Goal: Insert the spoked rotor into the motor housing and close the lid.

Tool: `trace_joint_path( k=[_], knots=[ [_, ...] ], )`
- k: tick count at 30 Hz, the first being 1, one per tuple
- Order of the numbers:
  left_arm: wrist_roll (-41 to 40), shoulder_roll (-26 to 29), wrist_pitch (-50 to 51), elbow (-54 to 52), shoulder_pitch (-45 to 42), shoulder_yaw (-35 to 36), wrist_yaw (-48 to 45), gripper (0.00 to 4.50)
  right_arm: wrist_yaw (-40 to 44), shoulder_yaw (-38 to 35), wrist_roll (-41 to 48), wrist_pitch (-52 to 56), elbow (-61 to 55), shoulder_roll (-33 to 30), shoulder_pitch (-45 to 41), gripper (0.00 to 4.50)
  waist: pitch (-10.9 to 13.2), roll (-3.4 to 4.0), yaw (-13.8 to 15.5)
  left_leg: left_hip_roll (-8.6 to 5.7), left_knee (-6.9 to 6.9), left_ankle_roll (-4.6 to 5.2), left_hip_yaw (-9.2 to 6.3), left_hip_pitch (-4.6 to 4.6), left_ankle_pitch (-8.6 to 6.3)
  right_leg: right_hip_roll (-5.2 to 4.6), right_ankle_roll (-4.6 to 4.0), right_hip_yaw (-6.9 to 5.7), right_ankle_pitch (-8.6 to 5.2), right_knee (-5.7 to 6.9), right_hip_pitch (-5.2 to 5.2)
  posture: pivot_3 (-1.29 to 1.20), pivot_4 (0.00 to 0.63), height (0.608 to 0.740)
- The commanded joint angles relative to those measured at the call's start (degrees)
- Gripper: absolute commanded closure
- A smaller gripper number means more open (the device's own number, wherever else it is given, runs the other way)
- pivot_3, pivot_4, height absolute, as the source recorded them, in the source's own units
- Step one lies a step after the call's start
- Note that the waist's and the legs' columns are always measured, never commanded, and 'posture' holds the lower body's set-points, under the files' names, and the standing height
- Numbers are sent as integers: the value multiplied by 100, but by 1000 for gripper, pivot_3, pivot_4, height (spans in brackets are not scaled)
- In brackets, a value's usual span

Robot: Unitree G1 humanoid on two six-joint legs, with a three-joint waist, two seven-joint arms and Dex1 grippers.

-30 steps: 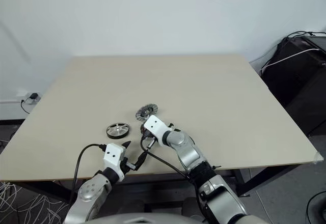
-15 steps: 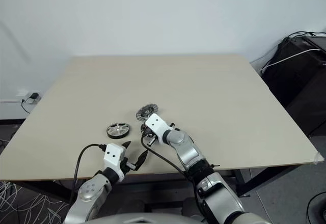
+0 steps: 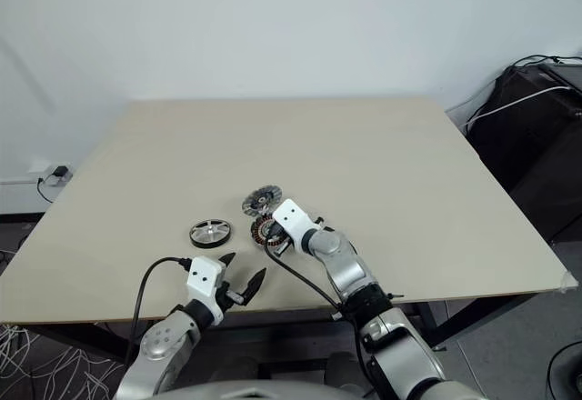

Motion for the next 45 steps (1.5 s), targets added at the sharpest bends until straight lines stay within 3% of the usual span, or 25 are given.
trace_joint_path(
  k=[1,6,12,19,27,45],
  knots=[
    [-49,-7,-17,-136,-79,-15,-16,0,-11,-98,90,-75,-327,30,29,4483,0,0,-1,0,0,0,0,0,0,0,0,0,0,0,0,0,0,740],
    [-117,-319,-93,-126,-147,244,422,0,-48,-373,463,-465,-1098,114,477,4483,1,-2,17,2,-1,0,-2,-5,0,0,0,-1,0,-1,-4,0,0,740],
    [-1,-818,-291,-148,-169,742,1319,0,3,-488,544,-387,-2024,-320,1257,4483,2,-9,78,0,0,-2,-3,-6,-2,-3,2,-1,0,-8,0,0,0,740],
    [-1250,-1150,806,-325,-368,1475,1456,0,-105,-745,626,-148,-2399,-557,1674,4483,7,-20,89,-2,2,-14,-1,-6,-8,3,3,-3,0,-7,-2,0,0,740],
    [-2223,-1079,1922,-169,-715,1968,1342,0,-208,-730,675,-68,-2517,-500,1765,4483,25,-48,101,-24,4,0,-2,-7,0,3,3,-4,0,-9,0,0,0,740],
    [-4402,-1832,2508,440,-1660,3073,1925,0,-274,-712,747,-4,-2586,-491,1832,4483,31,-73,165,-36,6,-1,-12,-8,1,0,3,-4,2,-16,9,0,0,740]
  ],
)
